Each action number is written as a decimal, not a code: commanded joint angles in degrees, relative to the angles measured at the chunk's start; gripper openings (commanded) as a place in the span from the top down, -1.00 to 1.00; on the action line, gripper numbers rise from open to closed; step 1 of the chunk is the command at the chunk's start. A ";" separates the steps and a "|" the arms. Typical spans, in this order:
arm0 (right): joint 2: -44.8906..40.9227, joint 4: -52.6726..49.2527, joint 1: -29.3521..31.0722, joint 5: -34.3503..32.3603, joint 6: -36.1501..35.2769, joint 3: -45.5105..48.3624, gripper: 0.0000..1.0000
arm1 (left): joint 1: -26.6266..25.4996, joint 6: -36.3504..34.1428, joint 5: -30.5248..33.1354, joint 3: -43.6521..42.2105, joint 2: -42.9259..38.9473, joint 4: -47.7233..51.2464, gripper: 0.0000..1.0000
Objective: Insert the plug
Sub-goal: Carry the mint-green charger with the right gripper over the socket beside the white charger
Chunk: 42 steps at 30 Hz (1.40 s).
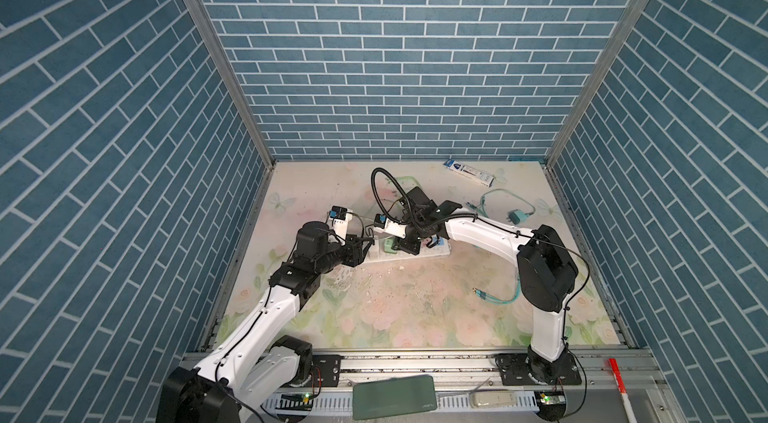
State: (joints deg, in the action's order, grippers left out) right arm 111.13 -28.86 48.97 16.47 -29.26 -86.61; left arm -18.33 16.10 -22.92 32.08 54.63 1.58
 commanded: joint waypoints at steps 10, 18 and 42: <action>-2.02 4.20 0.40 1.34 -7.58 1.35 0.92 | 0.32 0.19 -0.31 -0.93 -0.75 -0.53 -0.18; -0.83 5.57 0.38 1.62 -9.83 1.59 0.94 | 0.32 0.22 -0.75 -1.09 -0.14 -1.15 -0.18; 4.33 -1.42 0.17 3.13 -12.75 -3.28 0.99 | 0.32 -0.38 -0.99 -1.42 0.87 -2.28 -0.16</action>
State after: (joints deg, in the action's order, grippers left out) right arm 113.51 -26.83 49.01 18.22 -39.07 -88.12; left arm -18.33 16.10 -23.59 31.11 55.09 0.49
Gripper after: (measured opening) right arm 0.284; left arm 0.581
